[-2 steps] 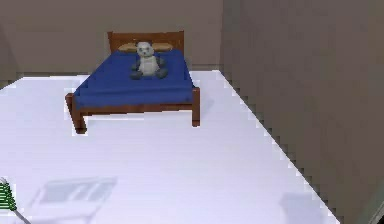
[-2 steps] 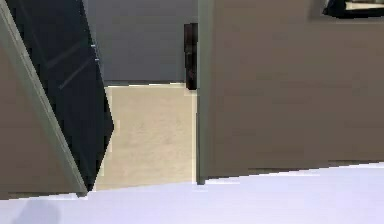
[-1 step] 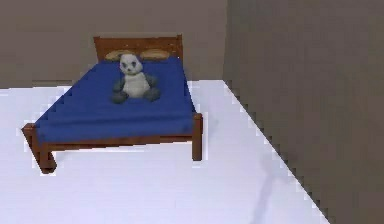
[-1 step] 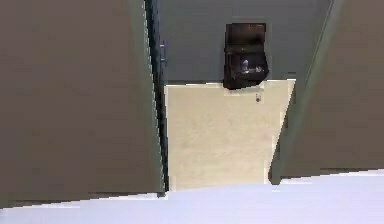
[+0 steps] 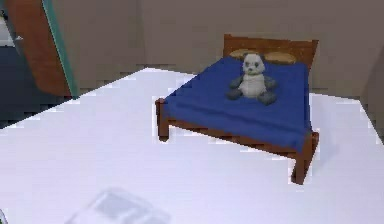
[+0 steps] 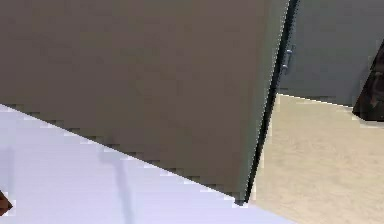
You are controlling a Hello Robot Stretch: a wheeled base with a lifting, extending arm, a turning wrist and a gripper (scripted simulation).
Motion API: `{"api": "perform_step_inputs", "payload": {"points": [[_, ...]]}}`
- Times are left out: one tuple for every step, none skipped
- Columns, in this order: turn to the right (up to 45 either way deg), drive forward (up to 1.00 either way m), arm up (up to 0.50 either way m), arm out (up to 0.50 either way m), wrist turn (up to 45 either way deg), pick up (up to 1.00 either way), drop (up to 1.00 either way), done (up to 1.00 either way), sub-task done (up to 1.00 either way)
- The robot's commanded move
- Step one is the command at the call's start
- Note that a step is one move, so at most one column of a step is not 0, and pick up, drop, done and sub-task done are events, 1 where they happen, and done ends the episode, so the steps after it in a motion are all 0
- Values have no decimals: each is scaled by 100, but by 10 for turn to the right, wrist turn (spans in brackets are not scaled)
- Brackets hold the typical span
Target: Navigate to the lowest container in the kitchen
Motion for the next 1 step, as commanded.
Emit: {"api": "perform_step_inputs", "payload": {"points": [[0, 100, 0, 0, 0, 0, 0, 0, 0]]}}
